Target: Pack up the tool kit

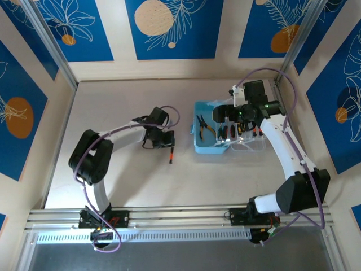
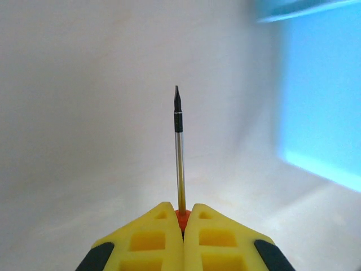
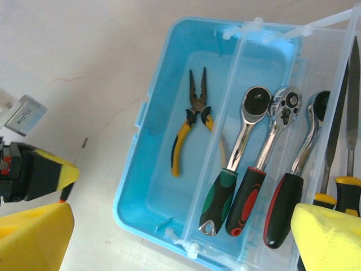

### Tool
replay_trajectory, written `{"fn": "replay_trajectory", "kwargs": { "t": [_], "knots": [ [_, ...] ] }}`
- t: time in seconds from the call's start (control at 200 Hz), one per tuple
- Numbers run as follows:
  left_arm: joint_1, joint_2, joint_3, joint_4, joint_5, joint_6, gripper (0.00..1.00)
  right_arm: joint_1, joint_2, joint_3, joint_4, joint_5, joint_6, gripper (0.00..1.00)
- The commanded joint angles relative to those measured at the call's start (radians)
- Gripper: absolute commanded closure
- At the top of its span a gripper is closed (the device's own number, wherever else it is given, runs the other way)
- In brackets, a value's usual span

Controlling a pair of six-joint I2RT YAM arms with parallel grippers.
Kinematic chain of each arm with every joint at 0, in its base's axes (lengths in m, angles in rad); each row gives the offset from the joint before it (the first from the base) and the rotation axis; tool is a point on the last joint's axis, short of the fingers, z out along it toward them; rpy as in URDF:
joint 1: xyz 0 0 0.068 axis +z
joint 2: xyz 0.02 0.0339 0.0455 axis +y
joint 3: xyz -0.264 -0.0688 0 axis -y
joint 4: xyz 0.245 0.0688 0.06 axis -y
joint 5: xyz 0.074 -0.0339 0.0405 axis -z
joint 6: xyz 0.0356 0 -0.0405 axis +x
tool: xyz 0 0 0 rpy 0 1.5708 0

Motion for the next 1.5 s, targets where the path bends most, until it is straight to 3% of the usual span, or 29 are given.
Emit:
{"fn": "replay_trajectory", "kwargs": {
  "t": [0.0,0.155,0.31,0.755,0.98,1.08,1.171,1.221,1.286,1.411,1.446,1.496],
  "knots": [
    [-0.003,-0.035,0.142,0.03,0.203,0.116,1.0,-0.011,-0.059,-0.031,0.031,-0.134,0.019,0.01],
    [-0.004,-0.026,0.286,0.061,0.323,0.117,1.0,-0.021,-0.108,-0.081,0.092,-0.296,0.045,0.01],
    [-0.001,-0.008,0.363,0.181,0.377,0.056,1.0,-0.008,-0.136,-0.15,0.195,-0.43,0.111,0.03],
    [0.015,0.013,0.342,0.474,0.46,-0.159,1.0,0.154,-0.082,-0.234,0.488,-0.347,0.245,0.33],
    [0.016,0.001,0.285,0.557,0.478,-0.204,1.0,0.183,-0.026,-0.194,0.514,-0.34,0.253,0.55],
    [0.017,0.004,0.276,0.583,0.489,-0.219,1.0,0.185,-0.023,-0.18,0.501,-0.317,0.247,0.78],
    [0.028,-0.002,0.27,0.54,0.476,-0.185,0.69,0.177,-0.042,-0.158,0.451,-0.288,0.225,1.0],
    [0.042,-0.011,0.275,0.47,0.455,-0.13,0.55,0.161,-0.061,-0.144,0.405,-0.275,0.203,1.0],
    [0.077,-0.029,0.301,0.298,0.391,-0.007,0.46,0.127,-0.086,-0.122,0.322,-0.245,0.16,1.0],
    [0.153,-0.067,0.368,-0.052,0.086,0.253,0.21,0.003,-0.113,-0.087,0.132,-0.162,0.077,1.0],
    [0.168,-0.077,0.374,-0.108,0.004,0.303,0.01,-0.036,-0.108,-0.073,0.074,-0.113,0.056,1.0],
    [0.182,-0.083,0.379,-0.163,-0.087,0.356,0.0,-0.081,-0.09,-0.051,-0.008,-0.029,0.026,1.0]
  ]
}}
